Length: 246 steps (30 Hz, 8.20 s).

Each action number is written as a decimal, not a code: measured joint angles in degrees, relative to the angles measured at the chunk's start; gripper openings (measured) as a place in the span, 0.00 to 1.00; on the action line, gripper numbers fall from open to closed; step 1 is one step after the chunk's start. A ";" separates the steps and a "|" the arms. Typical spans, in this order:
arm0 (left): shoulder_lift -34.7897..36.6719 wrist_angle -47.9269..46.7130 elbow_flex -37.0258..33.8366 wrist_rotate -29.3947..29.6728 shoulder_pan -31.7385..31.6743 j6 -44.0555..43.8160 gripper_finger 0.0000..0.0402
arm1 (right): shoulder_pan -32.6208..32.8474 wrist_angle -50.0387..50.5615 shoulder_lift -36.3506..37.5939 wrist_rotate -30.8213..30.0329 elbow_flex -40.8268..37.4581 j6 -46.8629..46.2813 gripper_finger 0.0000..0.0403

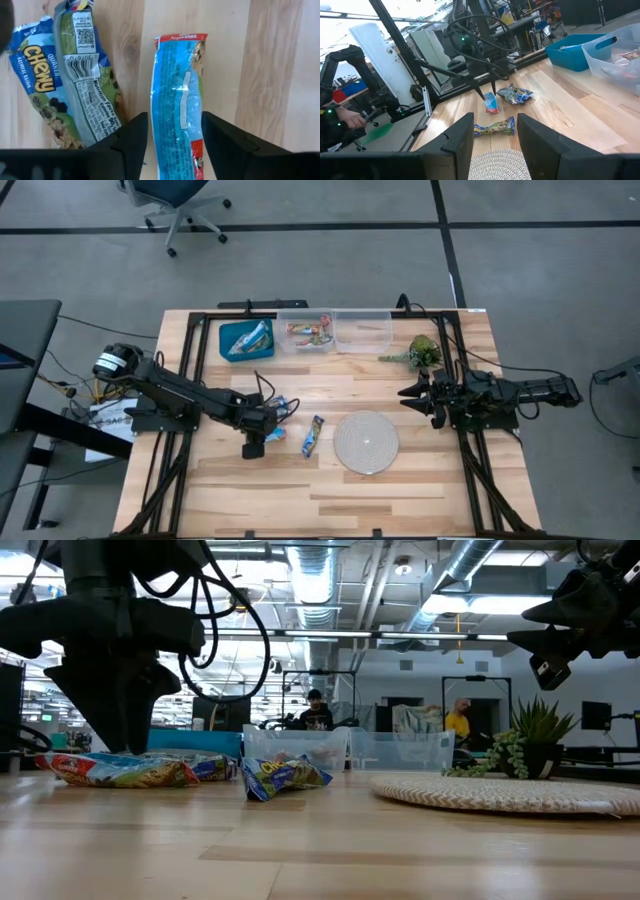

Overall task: Pick and place Granola Bars by type
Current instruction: Put the red granola bar into the left transparent bin, then put the blue granola bar into the right transparent bin

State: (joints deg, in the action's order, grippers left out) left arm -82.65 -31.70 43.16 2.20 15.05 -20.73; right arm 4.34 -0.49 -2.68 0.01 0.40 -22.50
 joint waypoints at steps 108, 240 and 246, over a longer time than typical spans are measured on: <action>-18.23 -0.28 38.56 0.47 -44.57 -3.56 0.22 | 0.00 -0.01 0.00 0.00 -0.01 0.00 0.35; -5.81 4.31 -0.63 -4.26 -19.74 -2.40 0.24 | 0.00 0.00 0.00 0.00 -0.02 0.00 0.36; -5.81 4.51 -0.66 -3.80 -19.74 -2.41 0.19 | 0.02 0.00 0.00 0.02 -0.02 0.00 0.35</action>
State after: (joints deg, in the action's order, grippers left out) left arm -88.47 -27.19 42.50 -1.61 -4.69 -23.15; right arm 4.35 -0.49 -2.68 0.03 0.39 -22.50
